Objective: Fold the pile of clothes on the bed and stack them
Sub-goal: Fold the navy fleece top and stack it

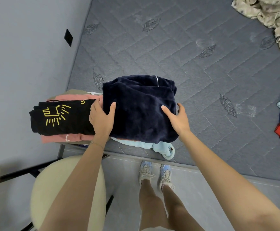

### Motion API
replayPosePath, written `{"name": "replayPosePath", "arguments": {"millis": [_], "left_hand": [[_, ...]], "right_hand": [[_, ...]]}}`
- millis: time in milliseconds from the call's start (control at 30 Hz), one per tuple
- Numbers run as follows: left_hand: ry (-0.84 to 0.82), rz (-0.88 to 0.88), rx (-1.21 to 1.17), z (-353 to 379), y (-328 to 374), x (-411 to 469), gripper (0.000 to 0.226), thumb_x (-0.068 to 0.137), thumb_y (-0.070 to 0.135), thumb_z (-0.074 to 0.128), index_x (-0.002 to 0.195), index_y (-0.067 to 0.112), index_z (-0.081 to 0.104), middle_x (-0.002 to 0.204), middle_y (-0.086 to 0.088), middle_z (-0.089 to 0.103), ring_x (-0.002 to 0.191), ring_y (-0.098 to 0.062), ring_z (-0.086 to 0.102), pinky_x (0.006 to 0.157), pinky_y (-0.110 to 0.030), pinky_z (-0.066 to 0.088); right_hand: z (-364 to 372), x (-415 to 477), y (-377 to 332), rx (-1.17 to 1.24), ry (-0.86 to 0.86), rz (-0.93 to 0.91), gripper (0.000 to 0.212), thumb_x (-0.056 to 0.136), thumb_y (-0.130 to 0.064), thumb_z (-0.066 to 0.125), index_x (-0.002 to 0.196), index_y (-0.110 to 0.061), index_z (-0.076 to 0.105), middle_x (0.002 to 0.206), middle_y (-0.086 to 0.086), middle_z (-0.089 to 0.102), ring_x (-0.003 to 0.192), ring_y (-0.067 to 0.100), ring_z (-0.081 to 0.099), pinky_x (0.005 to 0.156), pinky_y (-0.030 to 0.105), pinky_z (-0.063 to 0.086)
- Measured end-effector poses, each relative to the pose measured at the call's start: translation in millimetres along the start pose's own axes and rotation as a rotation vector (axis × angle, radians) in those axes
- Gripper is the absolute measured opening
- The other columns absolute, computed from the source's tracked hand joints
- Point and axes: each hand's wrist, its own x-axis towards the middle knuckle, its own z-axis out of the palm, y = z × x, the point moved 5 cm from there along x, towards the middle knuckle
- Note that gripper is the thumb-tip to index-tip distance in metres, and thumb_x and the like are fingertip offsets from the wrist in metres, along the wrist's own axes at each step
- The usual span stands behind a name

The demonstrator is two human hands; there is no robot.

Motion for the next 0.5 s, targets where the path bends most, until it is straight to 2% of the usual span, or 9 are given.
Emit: {"name": "replayPosePath", "arguments": {"millis": [100,200,300,500], "left_hand": [[-0.015,0.134,0.154,1,23,-8,0.069,0.093,0.053,0.051,0.147,0.014,0.033,0.153,-0.014,0.032,0.144,-0.03,0.025,0.118,-0.054,0.014],[-0.062,0.311,0.272,5,56,-19,0.072,0.094,0.056,0.049,0.152,0.019,0.027,0.16,-0.014,0.017,0.148,-0.032,0.012,0.118,-0.053,0.005],[-0.093,0.482,0.336,9,97,-33,0.071,0.094,0.056,0.049,0.152,0.02,0.029,0.161,-0.014,0.016,0.149,-0.033,0.009,0.117,-0.055,0.003],[-0.189,0.784,0.545,44,185,-73,0.072,0.093,0.062,0.043,0.153,0.024,0.029,0.161,-0.013,0.016,0.149,-0.033,0.009,0.117,-0.056,0.003]], "right_hand": [[-9,-10,-15,-0.178,0.045,-0.077,0.096,0.076,-0.074,0.059,0.152,-0.029,0.022,0.158,0.0,0.027,0.145,0.025,0.023,0.116,0.053,0.026],[-26,-23,-33,-0.377,0.085,-0.194,0.091,0.082,-0.073,0.052,0.154,-0.029,0.02,0.158,0.0,0.024,0.146,0.025,0.019,0.116,0.051,0.022],[-54,-36,-47,-0.545,0.14,-0.261,0.088,0.085,-0.07,0.05,0.155,-0.028,0.017,0.159,0.003,0.021,0.147,0.026,0.015,0.118,0.048,0.018],[-133,-49,-33,-0.729,0.205,-0.182,0.086,0.088,-0.068,0.046,0.155,-0.032,0.007,0.162,0.005,0.011,0.148,0.03,0.007,0.118,0.048,0.014]]}}
